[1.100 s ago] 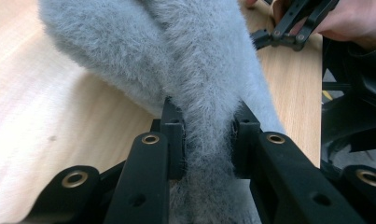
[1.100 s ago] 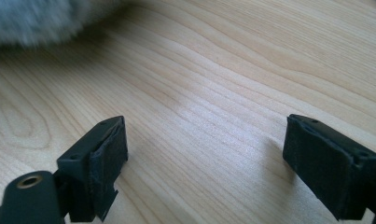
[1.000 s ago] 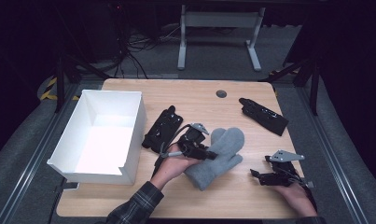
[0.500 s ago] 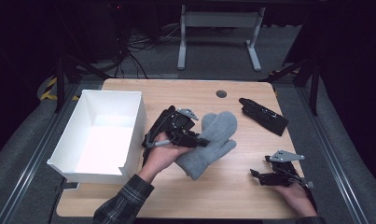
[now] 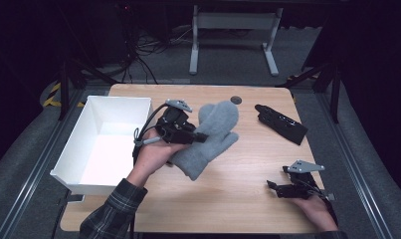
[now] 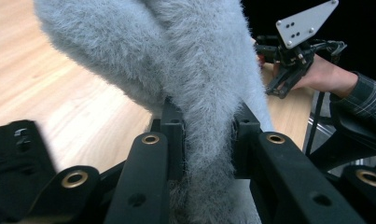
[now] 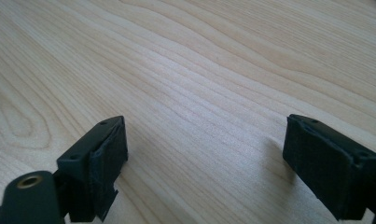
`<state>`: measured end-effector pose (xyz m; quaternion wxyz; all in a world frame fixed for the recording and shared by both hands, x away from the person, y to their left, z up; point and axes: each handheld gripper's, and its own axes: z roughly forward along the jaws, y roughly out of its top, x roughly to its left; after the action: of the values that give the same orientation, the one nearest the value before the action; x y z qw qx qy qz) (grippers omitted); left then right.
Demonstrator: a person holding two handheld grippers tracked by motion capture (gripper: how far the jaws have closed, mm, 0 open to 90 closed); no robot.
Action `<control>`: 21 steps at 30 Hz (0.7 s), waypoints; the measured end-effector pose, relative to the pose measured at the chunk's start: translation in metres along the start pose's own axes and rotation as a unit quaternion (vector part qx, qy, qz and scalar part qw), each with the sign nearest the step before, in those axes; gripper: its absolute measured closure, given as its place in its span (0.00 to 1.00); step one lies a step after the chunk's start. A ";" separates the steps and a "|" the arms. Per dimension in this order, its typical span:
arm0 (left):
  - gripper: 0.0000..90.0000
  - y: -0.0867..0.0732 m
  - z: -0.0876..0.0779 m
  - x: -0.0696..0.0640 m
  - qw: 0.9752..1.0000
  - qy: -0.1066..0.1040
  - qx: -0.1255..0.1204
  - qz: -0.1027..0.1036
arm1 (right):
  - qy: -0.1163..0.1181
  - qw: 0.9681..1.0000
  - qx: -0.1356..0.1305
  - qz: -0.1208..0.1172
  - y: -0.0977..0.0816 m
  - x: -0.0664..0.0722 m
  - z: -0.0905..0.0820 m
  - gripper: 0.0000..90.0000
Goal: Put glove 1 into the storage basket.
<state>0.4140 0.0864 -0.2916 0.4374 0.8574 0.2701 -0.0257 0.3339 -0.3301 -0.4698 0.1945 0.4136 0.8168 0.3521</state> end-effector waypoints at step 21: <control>0.82 -0.034 -0.104 0.038 0.993 0.095 -0.050 -0.053 | 0.000 1.000 0.000 0.000 0.000 0.000 0.000 0.15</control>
<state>0.4100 0.1985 -0.2629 0.4502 0.8174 0.3563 0.0460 0.3339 -0.3301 -0.4697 0.1943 0.4138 0.8168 0.3521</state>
